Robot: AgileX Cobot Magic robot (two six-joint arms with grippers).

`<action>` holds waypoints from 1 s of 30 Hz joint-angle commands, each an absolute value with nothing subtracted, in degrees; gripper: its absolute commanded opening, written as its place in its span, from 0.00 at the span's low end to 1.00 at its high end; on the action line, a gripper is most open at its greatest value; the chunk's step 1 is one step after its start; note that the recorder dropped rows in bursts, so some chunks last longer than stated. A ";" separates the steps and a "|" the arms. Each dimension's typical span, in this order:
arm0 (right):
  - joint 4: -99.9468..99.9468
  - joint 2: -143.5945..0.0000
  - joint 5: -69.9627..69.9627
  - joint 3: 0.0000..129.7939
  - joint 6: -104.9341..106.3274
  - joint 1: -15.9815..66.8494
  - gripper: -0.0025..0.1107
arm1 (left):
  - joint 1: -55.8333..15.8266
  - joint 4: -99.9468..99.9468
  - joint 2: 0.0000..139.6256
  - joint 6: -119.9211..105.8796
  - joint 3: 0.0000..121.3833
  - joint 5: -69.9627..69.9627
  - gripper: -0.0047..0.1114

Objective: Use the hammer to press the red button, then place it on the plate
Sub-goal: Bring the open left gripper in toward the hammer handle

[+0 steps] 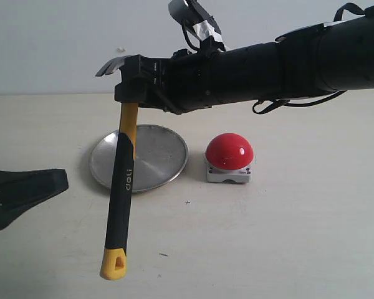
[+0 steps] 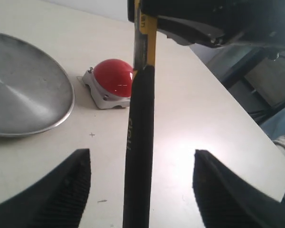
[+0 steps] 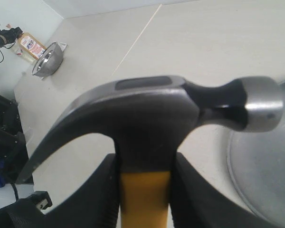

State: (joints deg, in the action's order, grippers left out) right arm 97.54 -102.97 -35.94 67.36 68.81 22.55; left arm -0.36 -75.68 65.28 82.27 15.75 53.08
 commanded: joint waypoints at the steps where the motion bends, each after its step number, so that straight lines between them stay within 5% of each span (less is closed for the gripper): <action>1: 99.95 -102.30 -37.70 68.40 68.98 22.69 0.02 | -0.67 -77.69 69.48 84.00 18.67 55.36 0.57; 30: 99.95 -102.30 -37.16 68.40 69.21 22.69 0.02 | -0.79 -79.27 81.03 84.00 23.97 57.51 0.57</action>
State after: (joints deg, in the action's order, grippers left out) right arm 97.54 -102.97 -35.83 67.36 68.81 22.55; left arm -0.36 -79.01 80.94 84.15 23.50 57.03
